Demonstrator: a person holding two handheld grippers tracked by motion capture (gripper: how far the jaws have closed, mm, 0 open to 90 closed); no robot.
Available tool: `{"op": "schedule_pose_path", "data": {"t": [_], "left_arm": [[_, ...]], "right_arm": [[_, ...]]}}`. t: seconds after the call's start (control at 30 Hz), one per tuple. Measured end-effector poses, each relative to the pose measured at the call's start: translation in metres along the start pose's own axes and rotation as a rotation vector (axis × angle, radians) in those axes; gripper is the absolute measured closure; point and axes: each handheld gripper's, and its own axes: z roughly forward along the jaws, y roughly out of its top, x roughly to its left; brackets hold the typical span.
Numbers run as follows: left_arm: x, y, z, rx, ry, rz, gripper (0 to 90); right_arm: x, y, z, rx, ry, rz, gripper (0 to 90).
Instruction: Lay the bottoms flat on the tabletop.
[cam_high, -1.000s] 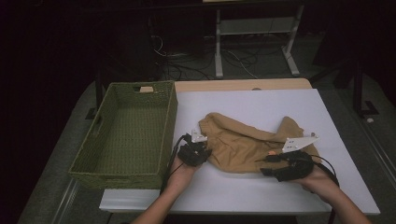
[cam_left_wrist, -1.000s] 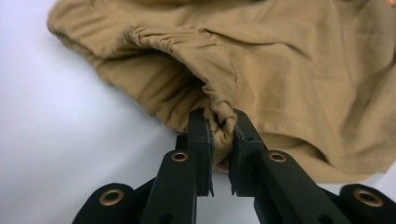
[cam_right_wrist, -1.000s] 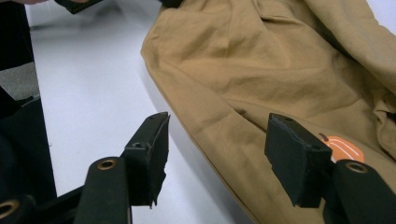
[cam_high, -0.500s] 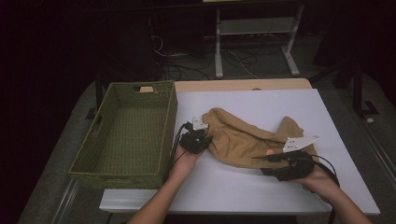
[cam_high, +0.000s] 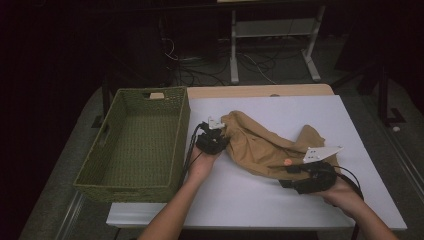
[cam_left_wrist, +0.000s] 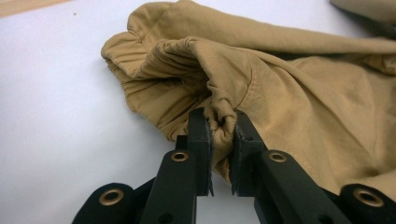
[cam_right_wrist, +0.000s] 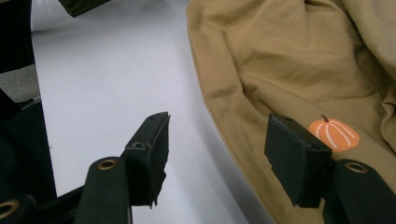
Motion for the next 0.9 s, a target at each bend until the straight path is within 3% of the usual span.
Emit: {"op": "schedule_pose_path", "data": {"t": [0.9], "left_arm": [[0.006,0.035,0.033,-0.034,-0.022,0.025,80.2]], "right_arm": [[0.000,0.000,0.000,0.001,0.003,-0.001,39.9]]}}
